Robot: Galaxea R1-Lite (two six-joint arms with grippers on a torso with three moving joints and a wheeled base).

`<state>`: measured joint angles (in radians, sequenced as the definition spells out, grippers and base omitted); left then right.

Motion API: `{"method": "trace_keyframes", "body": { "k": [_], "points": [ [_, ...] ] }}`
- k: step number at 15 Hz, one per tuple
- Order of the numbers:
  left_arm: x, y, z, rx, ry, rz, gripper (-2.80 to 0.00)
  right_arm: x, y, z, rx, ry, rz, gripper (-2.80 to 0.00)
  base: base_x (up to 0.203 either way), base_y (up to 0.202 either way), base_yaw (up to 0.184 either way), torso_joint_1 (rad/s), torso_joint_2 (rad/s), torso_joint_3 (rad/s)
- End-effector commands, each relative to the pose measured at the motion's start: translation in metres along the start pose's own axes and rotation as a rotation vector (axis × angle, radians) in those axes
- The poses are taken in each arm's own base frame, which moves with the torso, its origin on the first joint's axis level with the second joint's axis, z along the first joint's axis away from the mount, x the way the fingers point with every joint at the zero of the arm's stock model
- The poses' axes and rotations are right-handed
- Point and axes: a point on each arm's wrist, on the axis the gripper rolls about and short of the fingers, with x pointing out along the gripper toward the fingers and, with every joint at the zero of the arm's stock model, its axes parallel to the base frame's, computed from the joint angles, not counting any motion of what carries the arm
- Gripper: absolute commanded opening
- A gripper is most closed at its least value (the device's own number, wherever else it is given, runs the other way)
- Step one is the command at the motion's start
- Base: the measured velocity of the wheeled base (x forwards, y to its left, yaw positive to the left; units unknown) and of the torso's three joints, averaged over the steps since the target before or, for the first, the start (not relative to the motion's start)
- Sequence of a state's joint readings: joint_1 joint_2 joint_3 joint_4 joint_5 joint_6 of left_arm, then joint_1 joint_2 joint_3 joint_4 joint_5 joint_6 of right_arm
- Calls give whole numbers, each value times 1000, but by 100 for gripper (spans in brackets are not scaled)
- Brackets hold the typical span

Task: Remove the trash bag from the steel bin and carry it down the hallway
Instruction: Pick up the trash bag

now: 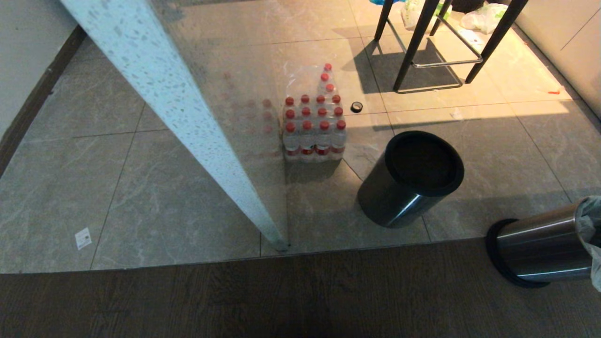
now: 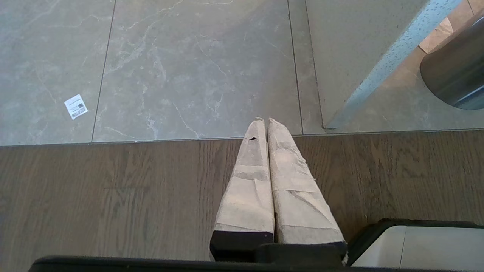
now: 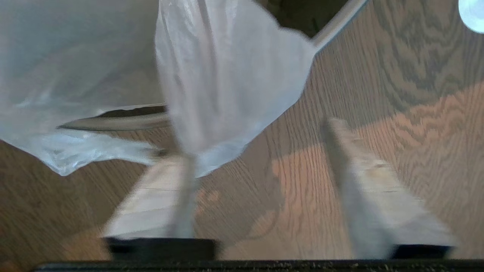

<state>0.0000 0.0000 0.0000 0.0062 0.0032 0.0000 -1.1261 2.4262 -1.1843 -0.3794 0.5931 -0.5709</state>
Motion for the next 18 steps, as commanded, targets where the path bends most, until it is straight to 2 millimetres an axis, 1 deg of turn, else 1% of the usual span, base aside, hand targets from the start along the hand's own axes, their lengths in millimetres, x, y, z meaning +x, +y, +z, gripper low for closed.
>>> {"method": "trace_keyframes", "body": {
  "k": [1,2,4,7,8,9,10,11,12,13,14,18],
  "points": [
    [0,0,0,0,0,0,-280,1,-2,3,-15,-11,-4,-280,0,0,0,0,0,0],
    [0,0,0,0,0,0,-280,-1,-4,9,-49,-26,-13,-280,0,0,0,0,0,0],
    [0,0,0,0,0,0,-280,-6,-3,14,-54,-32,-14,-280,0,0,0,0,0,0],
    [0,0,0,0,0,0,-280,-25,3,28,-54,-44,-18,-280,0,0,0,0,0,0],
    [0,0,0,0,0,0,-280,-33,6,32,-53,-44,-16,-280,0,0,0,0,0,0],
    [0,0,0,0,0,0,-280,-44,10,41,-57,-53,-17,-280,0,0,0,0,0,0],
    [0,0,0,0,0,0,-280,-57,13,52,-61,-67,-13,-280,0,0,0,0,0,0],
    [0,0,0,0,0,0,-280,-76,19,68,-61,-90,-1,-280,0,0,0,0,0,0],
    [0,0,0,0,0,0,-280,-99,27,85,-62,-119,17,-280,0,0,0,0,0,0],
    [0,0,0,0,0,0,-280,-119,36,98,-66,-143,34,-280,0,0,0,0,0,0],
    [0,0,0,0,0,0,-280,-144,48,113,-80,-180,59,-280,0,0,0,0,0,0],
    [0,0,0,0,0,0,-280,-214,84,159,-184,-343,142,-280,0,0,0,0,0,0]
  ]
}}
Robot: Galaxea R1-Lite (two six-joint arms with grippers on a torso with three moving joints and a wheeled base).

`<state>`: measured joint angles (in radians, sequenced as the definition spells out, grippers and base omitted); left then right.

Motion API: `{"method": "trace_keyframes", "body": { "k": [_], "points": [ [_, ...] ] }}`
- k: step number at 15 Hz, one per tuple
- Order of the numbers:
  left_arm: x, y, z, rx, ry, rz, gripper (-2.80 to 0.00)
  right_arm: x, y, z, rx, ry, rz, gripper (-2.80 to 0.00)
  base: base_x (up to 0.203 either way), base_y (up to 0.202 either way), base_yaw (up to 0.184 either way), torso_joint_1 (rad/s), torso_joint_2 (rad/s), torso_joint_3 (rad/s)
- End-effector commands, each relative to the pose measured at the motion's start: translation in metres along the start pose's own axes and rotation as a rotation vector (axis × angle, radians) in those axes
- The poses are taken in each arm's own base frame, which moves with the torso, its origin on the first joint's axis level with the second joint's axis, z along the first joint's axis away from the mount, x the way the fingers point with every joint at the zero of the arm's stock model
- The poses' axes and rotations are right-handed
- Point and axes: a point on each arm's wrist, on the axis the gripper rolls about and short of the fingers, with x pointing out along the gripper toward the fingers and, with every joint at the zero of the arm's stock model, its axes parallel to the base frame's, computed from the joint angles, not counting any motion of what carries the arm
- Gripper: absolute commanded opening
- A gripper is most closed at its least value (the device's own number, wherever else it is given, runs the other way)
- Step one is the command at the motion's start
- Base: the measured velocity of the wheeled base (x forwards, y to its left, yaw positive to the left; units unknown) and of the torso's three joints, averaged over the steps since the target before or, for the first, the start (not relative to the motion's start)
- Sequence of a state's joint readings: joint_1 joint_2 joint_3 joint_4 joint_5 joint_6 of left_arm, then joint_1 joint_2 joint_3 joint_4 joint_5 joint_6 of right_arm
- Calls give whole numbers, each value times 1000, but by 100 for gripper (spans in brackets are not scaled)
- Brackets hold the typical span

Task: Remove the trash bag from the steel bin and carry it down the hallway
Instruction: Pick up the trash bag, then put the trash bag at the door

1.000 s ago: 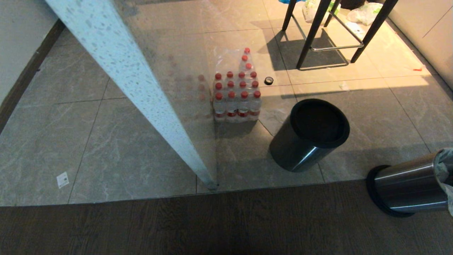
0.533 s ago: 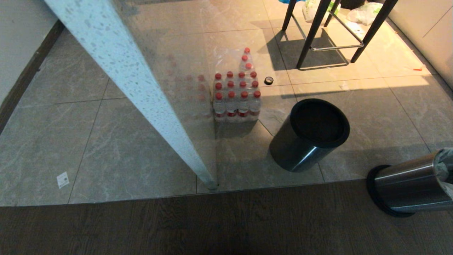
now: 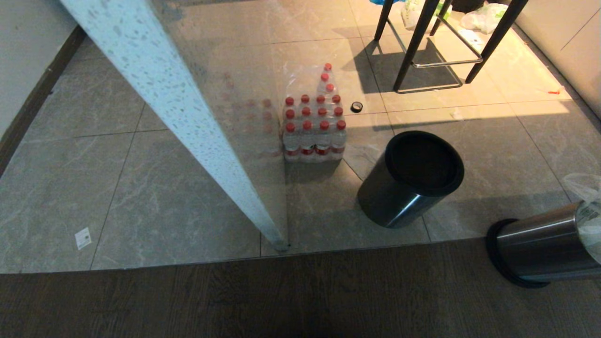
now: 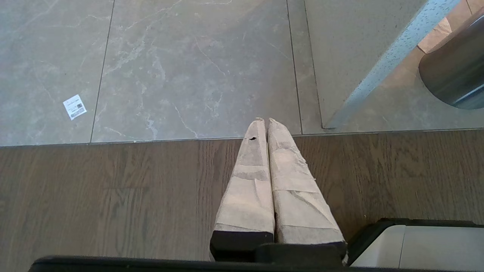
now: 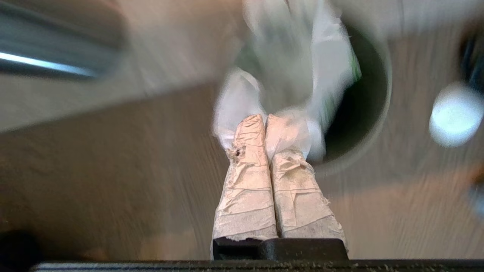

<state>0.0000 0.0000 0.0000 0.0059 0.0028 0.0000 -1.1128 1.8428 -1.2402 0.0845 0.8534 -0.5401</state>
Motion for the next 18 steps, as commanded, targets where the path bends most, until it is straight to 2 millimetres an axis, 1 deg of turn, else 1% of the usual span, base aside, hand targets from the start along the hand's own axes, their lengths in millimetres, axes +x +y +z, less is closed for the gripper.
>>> {"method": "trace_keyframes", "body": {
  "k": [1,3,5,7,9,11,14,17,18],
  "points": [
    [0,0,0,0,0,0,-280,-45,34,51,-118,-114,18,-280,0,0,0,0,0,0],
    [0,0,0,0,0,2,-280,-68,52,75,-158,-167,61,-280,0,0,0,0,0,0],
    [0,0,0,0,0,0,-280,-90,67,94,-200,-213,83,-280,0,0,0,0,0,0],
    [0,0,0,0,0,0,-280,-114,80,102,-234,-263,106,-280,0,0,0,0,0,0],
    [0,0,0,0,0,2,-280,-127,89,100,-258,-281,99,-280,0,0,0,0,0,0],
    [0,0,0,0,0,0,-280,-139,98,103,-285,-296,77,-280,0,0,0,0,0,0],
    [0,0,0,0,0,1,-280,-163,119,103,-309,-323,73,-280,0,0,0,0,0,0],
    [0,0,0,0,0,0,-280,-176,145,96,-317,-321,53,-280,0,0,0,0,0,0],
    [0,0,0,0,0,0,-280,-178,155,89,-305,-311,49,-280,0,0,0,0,0,0]
  ]
}}
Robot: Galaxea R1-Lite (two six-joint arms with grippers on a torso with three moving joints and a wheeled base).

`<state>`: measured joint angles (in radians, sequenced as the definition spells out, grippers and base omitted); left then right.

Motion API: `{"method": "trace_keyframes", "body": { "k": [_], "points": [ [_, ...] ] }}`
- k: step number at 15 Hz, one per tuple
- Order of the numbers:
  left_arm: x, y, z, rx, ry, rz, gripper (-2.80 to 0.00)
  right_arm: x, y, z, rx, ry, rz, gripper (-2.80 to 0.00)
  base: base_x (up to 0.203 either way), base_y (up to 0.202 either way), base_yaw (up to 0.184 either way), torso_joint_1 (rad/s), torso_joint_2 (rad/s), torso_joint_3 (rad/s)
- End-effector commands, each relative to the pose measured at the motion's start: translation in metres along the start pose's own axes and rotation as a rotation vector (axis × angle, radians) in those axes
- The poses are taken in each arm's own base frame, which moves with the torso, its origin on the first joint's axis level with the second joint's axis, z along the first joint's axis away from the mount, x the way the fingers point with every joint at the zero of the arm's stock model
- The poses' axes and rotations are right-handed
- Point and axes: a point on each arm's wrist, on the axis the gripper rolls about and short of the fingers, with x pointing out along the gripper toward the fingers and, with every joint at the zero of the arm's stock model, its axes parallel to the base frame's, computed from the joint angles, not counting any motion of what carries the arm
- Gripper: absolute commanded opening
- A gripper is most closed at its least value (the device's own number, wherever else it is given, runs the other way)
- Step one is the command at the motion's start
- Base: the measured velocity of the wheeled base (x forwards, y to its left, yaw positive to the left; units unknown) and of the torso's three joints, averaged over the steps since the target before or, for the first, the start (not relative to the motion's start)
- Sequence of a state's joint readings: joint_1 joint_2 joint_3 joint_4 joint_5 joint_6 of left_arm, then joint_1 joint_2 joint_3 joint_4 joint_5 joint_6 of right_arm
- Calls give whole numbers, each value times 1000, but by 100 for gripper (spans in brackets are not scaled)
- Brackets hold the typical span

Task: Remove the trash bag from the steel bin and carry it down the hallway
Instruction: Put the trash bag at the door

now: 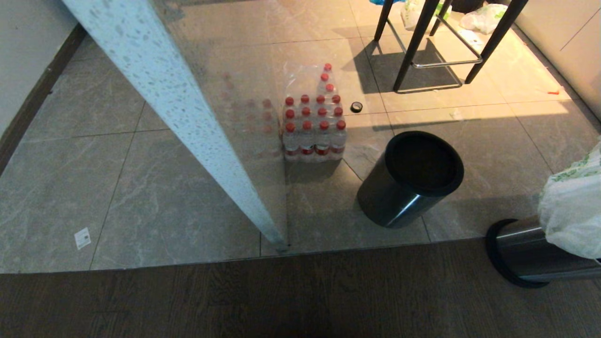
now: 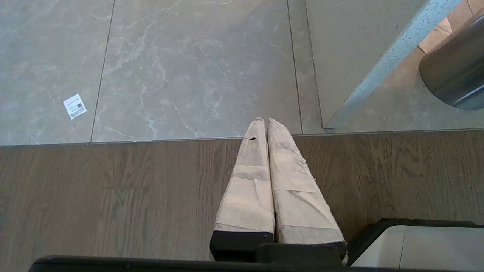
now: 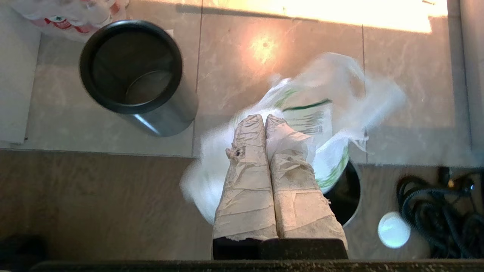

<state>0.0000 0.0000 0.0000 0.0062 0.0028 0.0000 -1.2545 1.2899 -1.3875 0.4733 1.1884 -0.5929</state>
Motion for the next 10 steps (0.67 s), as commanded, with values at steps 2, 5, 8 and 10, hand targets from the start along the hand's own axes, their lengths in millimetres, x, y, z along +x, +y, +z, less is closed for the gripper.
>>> {"method": "trace_keyframes", "body": {
  "k": [2,5,8,10],
  "points": [
    [0,0,0,0,0,0,-280,-10,46,-6,-9,38,-11,-280,0,0,0,0,0,0],
    [0,0,0,0,0,2,-280,1,72,-20,-2,120,55,-280,0,0,0,0,0,0],
    [0,0,0,0,0,2,-280,22,105,-39,77,199,248,-280,0,0,0,0,0,0],
    [0,0,0,0,0,0,-280,25,134,-57,122,245,369,-280,0,0,0,0,0,0]
  ]
}}
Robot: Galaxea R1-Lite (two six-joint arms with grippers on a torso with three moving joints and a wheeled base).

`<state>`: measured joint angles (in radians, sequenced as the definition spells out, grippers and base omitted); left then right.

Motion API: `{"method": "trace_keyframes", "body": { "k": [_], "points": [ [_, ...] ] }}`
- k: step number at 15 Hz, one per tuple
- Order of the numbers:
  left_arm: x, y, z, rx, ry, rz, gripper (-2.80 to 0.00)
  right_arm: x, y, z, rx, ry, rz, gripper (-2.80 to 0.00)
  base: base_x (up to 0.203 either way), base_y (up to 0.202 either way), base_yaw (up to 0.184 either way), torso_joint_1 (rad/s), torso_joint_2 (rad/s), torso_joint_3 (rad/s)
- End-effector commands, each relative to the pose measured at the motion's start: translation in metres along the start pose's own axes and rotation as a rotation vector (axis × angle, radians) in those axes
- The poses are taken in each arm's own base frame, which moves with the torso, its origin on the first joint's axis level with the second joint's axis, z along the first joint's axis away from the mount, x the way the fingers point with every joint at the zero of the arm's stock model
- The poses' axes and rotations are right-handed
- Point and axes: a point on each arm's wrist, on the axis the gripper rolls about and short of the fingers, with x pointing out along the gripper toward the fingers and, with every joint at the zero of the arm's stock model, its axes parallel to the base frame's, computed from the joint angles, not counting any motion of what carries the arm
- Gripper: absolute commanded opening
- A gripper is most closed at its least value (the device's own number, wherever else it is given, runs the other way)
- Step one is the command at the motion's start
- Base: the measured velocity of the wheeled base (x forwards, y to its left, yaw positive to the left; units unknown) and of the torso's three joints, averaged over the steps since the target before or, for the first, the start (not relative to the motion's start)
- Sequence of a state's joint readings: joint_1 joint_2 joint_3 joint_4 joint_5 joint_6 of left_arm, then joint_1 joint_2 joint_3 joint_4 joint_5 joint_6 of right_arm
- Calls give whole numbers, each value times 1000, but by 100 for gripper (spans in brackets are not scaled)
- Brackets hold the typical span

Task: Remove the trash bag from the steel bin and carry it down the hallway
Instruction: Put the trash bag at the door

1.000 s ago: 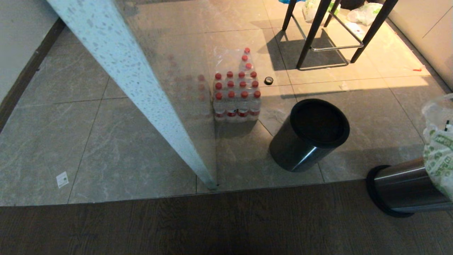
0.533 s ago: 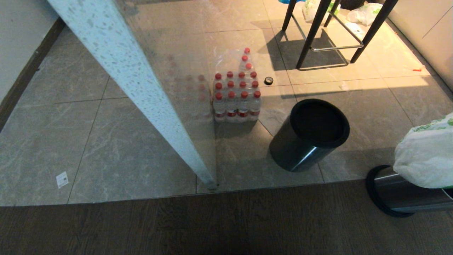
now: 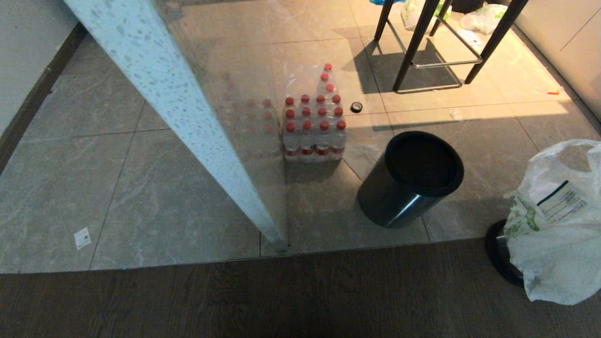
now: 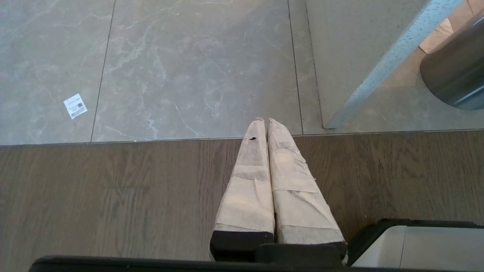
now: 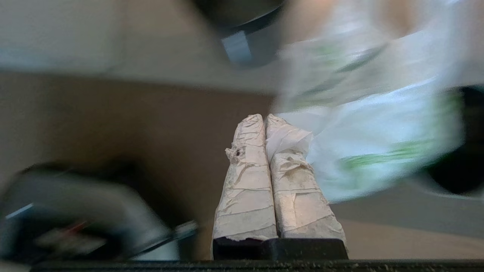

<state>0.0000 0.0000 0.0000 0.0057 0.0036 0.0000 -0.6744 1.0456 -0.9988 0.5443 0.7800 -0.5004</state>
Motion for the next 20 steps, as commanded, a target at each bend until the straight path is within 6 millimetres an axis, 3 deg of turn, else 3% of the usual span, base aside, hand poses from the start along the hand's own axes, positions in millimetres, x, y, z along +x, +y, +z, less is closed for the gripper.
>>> {"method": "trace_keyframes", "body": {
  "k": [1,3,5,10,14,16,20],
  "points": [
    [0,0,0,0,0,-1,-280,9,35,-32,9,43,141,-280,0,0,0,0,0,0],
    [0,0,0,0,0,-1,-280,2,65,-77,12,26,197,-280,0,0,0,0,0,0],
    [0,0,0,0,0,1,-280,-5,81,-122,-6,1,187,-280,0,0,0,0,0,0],
    [0,0,0,0,0,-1,-280,-18,91,-189,-25,-149,63,-280,0,0,0,0,0,0],
    [0,0,0,0,0,-1,-280,-24,92,-212,-25,-308,-161,-280,0,0,0,0,0,0],
    [0,0,0,0,0,-1,-280,-18,91,-217,24,-380,-196,-280,0,0,0,0,0,0],
    [0,0,0,0,0,-1,-280,-19,90,-218,51,-354,-199,-280,0,0,0,0,0,0]
  ]
}}
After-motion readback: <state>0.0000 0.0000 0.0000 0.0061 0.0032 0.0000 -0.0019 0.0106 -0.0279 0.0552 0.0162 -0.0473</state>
